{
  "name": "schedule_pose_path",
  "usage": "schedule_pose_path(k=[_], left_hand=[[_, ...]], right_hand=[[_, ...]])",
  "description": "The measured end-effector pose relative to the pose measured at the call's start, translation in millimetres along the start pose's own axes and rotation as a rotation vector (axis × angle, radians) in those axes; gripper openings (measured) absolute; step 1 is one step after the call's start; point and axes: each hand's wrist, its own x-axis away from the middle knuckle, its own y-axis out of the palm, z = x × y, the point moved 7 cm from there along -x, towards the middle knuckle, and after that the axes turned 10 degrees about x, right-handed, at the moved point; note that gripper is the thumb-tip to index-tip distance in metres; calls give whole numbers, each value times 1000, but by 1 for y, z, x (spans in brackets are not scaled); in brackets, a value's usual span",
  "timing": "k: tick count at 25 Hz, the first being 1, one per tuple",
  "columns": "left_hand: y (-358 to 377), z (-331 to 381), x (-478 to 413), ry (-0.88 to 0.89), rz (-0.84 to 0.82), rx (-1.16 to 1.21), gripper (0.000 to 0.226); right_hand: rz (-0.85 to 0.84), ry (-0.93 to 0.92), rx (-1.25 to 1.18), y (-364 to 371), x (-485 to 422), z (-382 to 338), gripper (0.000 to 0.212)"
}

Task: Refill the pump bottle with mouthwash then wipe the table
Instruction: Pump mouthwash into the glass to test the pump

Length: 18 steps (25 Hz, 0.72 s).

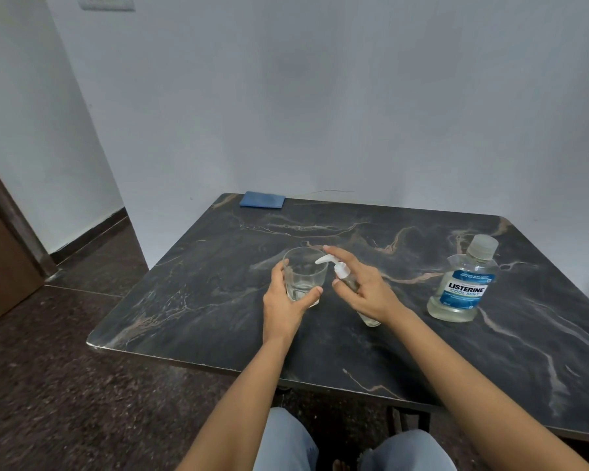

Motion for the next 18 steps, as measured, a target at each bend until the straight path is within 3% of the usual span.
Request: schedule_pose_path(k=[10, 18], left_hand=[[0, 2, 0, 2, -1, -16, 84], [-1, 1, 0, -3, 5, -16, 83]], right_hand=[[11, 70, 41, 5, -11, 4, 28], [83, 91, 43, 4, -13, 1, 43]])
